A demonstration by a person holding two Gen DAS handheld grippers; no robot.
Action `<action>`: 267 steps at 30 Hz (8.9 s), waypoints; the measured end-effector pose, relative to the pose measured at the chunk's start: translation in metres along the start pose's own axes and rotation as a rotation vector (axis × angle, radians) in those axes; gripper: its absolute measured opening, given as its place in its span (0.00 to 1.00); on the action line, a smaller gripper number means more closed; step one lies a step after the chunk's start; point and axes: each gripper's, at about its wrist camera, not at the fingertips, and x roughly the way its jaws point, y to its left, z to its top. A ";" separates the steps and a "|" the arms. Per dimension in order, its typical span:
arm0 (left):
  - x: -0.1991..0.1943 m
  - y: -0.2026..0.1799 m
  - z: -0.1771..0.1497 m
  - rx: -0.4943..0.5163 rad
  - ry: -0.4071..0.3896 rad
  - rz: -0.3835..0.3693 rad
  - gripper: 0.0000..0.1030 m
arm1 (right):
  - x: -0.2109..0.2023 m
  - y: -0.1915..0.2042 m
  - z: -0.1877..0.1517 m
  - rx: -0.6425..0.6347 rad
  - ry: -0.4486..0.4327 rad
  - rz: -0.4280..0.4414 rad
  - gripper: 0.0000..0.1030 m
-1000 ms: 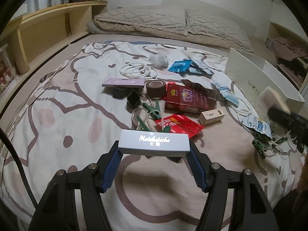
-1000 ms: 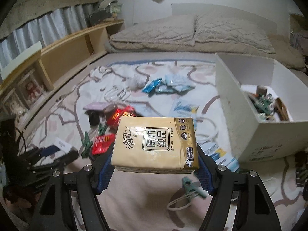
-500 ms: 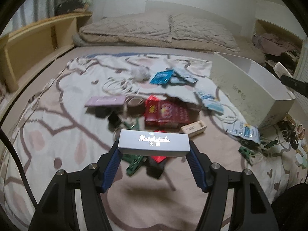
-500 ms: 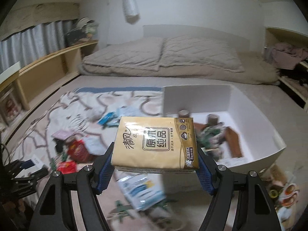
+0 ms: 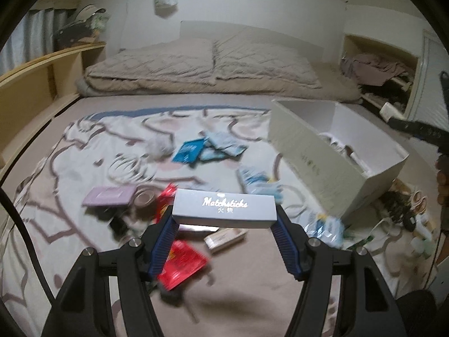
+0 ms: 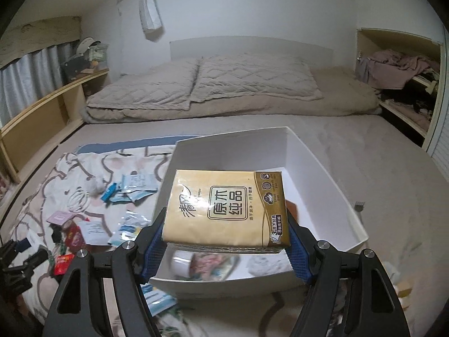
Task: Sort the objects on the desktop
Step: 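Lower the tissue pack into the white box and open the right gripper, then lower the white Matchsticks box into the white box and open the left gripper, then move both tools away from the white box toward the items on the blanket, then lower the right tool toward the small white box while the left tool approaches the black clip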
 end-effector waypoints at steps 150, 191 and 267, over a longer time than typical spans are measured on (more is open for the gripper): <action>0.015 -0.183 0.109 0.183 -0.025 -0.279 0.99 | -0.080 -0.036 -0.030 0.160 -0.169 -0.106 1.00; -0.072 -0.036 0.077 0.141 -0.200 -0.112 1.00 | -0.101 0.086 -0.043 0.049 -0.274 0.028 1.00; 0.008 0.110 -0.052 -0.192 0.202 0.103 1.00 | 0.081 0.219 -0.115 -0.132 0.193 0.294 1.00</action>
